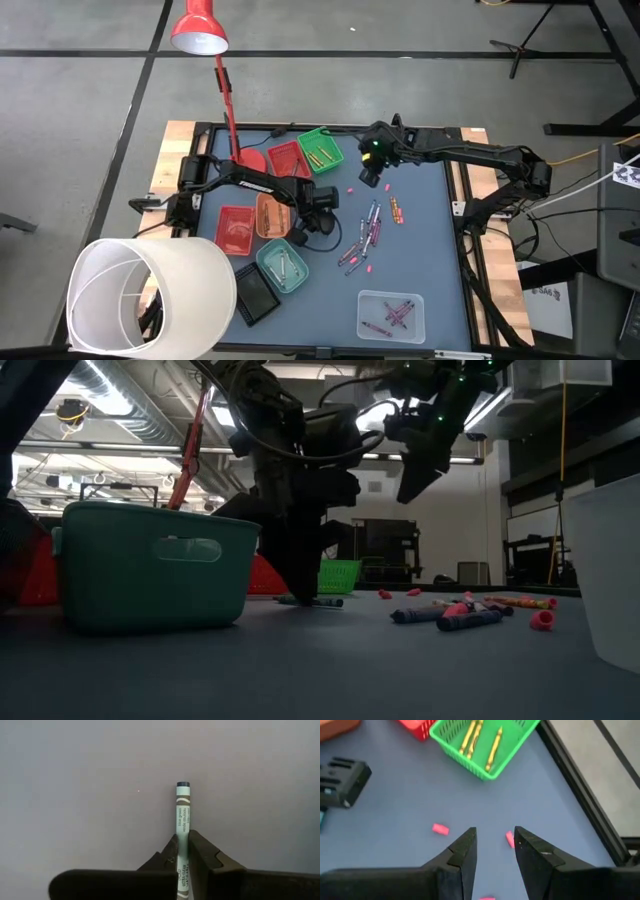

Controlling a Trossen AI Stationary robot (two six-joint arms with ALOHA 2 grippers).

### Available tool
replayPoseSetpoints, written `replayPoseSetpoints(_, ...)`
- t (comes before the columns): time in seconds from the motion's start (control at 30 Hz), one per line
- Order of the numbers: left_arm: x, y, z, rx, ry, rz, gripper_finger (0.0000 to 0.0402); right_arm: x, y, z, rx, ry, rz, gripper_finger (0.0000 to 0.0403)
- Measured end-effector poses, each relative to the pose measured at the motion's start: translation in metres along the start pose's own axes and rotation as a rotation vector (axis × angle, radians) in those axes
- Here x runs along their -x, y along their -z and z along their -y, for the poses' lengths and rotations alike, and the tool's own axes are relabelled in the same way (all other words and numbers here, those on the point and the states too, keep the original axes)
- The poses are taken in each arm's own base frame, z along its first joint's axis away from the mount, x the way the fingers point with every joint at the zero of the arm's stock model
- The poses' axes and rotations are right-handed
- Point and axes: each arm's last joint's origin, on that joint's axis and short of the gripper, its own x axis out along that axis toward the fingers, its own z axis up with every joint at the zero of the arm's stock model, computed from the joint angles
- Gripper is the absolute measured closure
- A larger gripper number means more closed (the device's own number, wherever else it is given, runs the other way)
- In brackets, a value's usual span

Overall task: Sort crayons
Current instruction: Put the light blue crayon into the black basket

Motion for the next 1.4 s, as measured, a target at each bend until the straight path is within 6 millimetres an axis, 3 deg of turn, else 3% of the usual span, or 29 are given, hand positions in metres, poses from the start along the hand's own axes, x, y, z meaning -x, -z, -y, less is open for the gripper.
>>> replayPoseSetpoints(0.27,0.015,-0.004,0.001,0.045,-0.035,0.028,0.0398,-0.004,0.006,0.000,0.007,0.001,-0.035,0.0274)
replayPoseSetpoints(0.67,0.062,-0.024,0.019,0.113,-0.071,0.147,0.0398,-0.019,0.021,-0.002,0.013,0.012,-0.071,0.0274)
replayPoseSetpoints(0.97,0.090,-0.032,0.050,0.100,0.016,0.162,0.0398,-0.023,0.027,-0.002,0.015,0.012,-0.089,0.0274)
replayPoseSetpoints(1.4,0.090,-0.035,0.103,0.028,0.285,0.039,0.0398,-0.023,0.025,-0.002,0.013,0.010,-0.074,0.0274)
